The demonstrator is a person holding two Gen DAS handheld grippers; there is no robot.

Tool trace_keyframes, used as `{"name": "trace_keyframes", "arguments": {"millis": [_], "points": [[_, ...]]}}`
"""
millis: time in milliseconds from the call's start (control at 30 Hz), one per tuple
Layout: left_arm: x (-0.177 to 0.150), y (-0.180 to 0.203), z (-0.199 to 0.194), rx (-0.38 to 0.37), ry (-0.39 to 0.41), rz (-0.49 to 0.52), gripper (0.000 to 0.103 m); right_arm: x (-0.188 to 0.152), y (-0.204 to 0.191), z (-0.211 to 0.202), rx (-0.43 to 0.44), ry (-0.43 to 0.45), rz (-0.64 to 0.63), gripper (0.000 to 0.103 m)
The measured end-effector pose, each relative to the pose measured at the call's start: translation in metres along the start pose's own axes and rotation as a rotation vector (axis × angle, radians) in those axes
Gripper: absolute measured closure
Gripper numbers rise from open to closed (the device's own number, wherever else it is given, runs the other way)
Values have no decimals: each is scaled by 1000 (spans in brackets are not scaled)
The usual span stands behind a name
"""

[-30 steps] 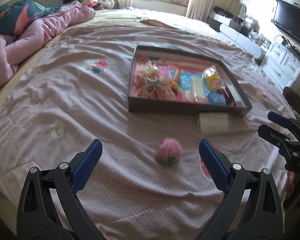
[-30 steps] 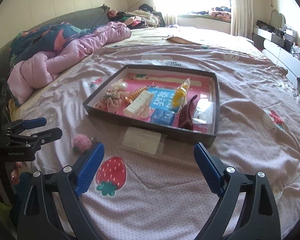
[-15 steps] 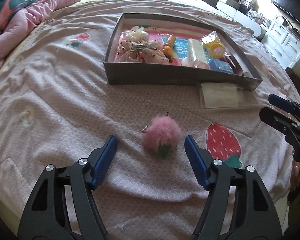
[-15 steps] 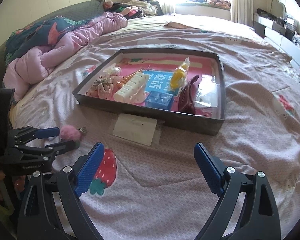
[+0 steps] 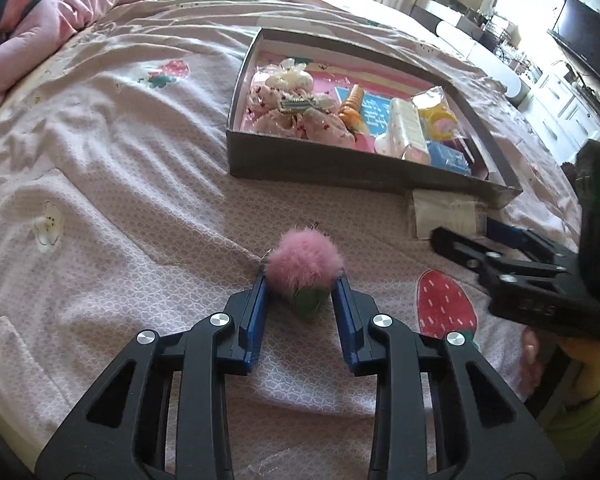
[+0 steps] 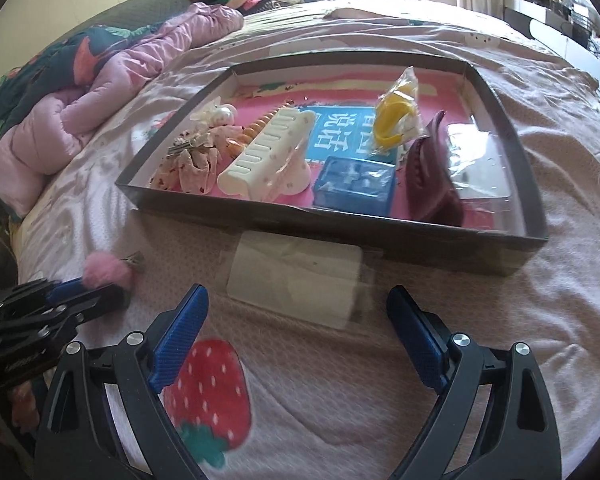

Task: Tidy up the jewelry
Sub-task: 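Grasp the white card in its clear sleeve with the right tool while the left tool holds the pompom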

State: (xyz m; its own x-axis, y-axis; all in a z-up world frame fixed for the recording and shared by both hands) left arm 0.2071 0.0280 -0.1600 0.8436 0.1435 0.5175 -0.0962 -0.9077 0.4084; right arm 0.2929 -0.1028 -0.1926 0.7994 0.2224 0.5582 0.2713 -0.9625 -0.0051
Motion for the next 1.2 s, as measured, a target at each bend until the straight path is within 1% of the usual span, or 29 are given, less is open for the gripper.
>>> {"name": "trace_keyframes", "arguments": {"millis": [167, 233, 267, 367, 467, 533, 600, 633, 667, 700, 733, 933, 1000, 1033, 1067, 1200], "points": [[2, 1, -8, -15, 26, -5, 80, 7, -12, 8, -47, 14, -3, 14], [4, 0, -11, -7, 38, -5, 80, 7, -14, 11, -75, 18, -9, 16], [5, -1, -13, -5, 45, -7, 80, 7, -14, 12, -85, 20, -12, 19], [8, -3, -17, -15, 61, -20, 80, 7, -14, 14, -110, 29, -28, 24], [11, -5, -23, -22, 78, -29, 80, 8, -15, 11, -81, 38, -24, 28], [14, -6, -27, -24, 89, -34, 80, 9, -18, 8, -46, 41, -24, 30], [15, -7, -30, -26, 97, -35, 80, 8, -20, 4, -26, 45, -35, 34], [15, -7, -31, -26, 100, -34, 80, 8, -23, 1, -4, 45, -39, 39], [16, -7, -33, -26, 104, -34, 80, 7, -25, -1, 14, 43, -41, 64], [17, -7, -34, -26, 108, -34, 80, 7, -26, -2, 24, 40, -40, 71], [18, -7, -35, -25, 111, -34, 80, 7, -27, -3, 45, 34, -37, 71], [20, -13, -38, -27, 119, -50, 80, 6, -26, -6, 74, 24, -32, 74], [20, -13, -39, -28, 119, -49, 80, 6, -28, -12, 84, 33, -40, 77], [20, -13, -39, -26, 119, -49, 80, 7, -28, -15, 91, 39, -43, 78], [20, -13, -39, -26, 119, -47, 80, 7, -30, -20, 110, 45, -43, 85], [23, -8, -41, -31, 120, -35, 80, 11, -31, -37, 138, 71, -55, 91]]}}
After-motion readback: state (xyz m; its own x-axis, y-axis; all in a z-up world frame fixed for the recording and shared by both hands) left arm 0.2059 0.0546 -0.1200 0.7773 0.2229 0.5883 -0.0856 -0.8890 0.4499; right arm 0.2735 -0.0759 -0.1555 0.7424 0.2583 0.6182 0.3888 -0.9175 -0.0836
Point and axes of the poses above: each gripper's, at about its wrist camera, not at the fingertips, and z roughly the way its jaws point, y to its right, x to its top, the point moved 10 cm from there along z, roughly the way its jaws point, and after that the axes turned 14 degrees about -x, right-handed, at the moved point
